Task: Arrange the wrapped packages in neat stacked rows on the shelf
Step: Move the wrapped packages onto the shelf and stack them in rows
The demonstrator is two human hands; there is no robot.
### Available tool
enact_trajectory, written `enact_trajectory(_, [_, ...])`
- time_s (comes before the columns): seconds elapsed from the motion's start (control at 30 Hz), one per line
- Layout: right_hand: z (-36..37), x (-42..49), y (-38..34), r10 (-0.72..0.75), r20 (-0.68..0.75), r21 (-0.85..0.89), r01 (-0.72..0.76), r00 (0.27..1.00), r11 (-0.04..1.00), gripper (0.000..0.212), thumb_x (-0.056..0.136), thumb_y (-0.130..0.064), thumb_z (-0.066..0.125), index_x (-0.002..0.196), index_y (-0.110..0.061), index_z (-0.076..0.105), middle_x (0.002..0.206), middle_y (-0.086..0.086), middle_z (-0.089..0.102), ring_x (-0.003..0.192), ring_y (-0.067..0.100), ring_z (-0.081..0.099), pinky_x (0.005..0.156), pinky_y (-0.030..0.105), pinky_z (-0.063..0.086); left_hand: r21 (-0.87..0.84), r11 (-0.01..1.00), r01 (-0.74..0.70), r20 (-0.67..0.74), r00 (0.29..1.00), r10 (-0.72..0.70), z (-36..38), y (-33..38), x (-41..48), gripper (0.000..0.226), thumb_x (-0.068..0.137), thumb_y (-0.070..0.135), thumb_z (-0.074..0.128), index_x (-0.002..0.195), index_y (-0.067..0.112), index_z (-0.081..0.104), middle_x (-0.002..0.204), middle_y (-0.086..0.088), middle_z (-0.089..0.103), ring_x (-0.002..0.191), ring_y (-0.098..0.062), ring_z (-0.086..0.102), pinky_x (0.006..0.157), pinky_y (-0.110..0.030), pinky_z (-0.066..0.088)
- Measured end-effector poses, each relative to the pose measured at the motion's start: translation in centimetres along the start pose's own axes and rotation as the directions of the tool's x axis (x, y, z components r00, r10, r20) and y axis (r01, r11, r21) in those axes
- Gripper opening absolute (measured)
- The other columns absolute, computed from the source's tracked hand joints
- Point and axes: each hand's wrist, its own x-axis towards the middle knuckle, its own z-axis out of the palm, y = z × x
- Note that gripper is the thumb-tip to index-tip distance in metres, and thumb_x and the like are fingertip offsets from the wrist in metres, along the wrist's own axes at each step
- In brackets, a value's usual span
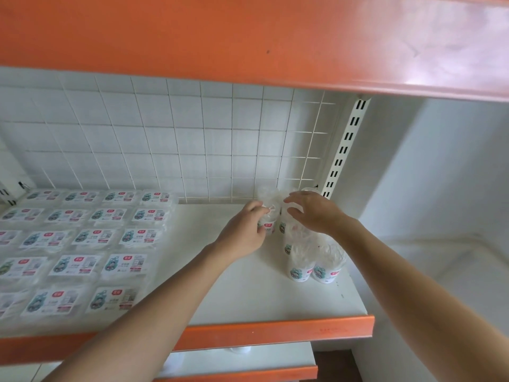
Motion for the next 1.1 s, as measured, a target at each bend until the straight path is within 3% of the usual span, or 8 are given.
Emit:
enact_trajectory(0.37, [0.3,0.0,0.4,-0.005,-0.005,0.021,0.005,1.0,1.0,0.036,0.1,-0.035,0.046,0.134,-0.027,0.052,0.146,-0.006,0.045,0.136,0.017,0.037,0.109,0.032,0.031,-0.022,1.0,0.014,-0.005,1.0,-0.014,0.3,0.2,0.1,0.048,0.094,0.013,0.051,0.142,0.017,0.044,0.152,0.002,0.028,0.119,-0.018,0.054,0.101,-0.029,0.041])
enact_trajectory(0.5, [0.3,-0.1,0.4,-0.006,0.008,0.023,0.005,1.0,1.0,0.038,0.1,-0.035,0.045,0.136,-0.027,0.05,0.147,-0.006,0.044,0.138,0.016,0.035,0.11,0.033,0.031,0.008,1.0,0.005,-0.065,0.998,-0.004,-0.3,0.2,0.8,0.053,0.092,0.008,0.052,0.143,0.012,0.039,0.149,-0.005,0.032,0.133,-0.02,0.041,0.105,-0.028,0.034])
enact_trajectory(0.63, [0.1,-0.3,0.2,-0.01,0.013,0.014,0.01,1.0,1.0,0.038,0.101,-0.035,0.044,0.138,-0.027,0.049,0.147,-0.006,0.043,0.138,0.016,0.035,0.11,0.033,0.03,-0.028,0.997,0.068,-0.013,0.998,-0.068,-1.0,0.6,2.2,0.061,0.092,0.001,0.044,0.15,0.008,0.026,0.155,-0.008,0.027,0.141,-0.021,0.03,0.108,-0.024,0.025])
enact_trajectory(0.8, [0.0,-0.2,0.1,-0.006,0.026,0.006,0.006,1.0,1.0,0.039,0.101,-0.035,0.043,0.138,-0.027,0.048,0.148,-0.006,0.042,0.139,0.016,0.032,0.111,0.033,0.029,-0.075,0.98,0.183,0.111,0.978,-0.174,-0.9,0.5,3.4,0.063,0.094,0.002,0.038,0.153,0.014,0.019,0.16,-0.005,0.021,0.143,-0.02,0.027,0.107,-0.023,0.026])
enact_trajectory(1.1, [-0.1,-0.4,-0.1,0.008,0.038,-0.005,-0.008,0.999,1.0,0.041,0.101,-0.037,0.042,0.141,-0.027,0.044,0.15,-0.005,0.039,0.138,0.019,0.035,0.111,0.038,0.034,-0.04,0.984,0.173,0.077,0.982,-0.17,-1.3,0.8,3.2,0.057,0.097,0.008,0.041,0.151,0.011,0.023,0.158,-0.006,0.022,0.143,-0.019,0.027,0.103,-0.019,0.022])
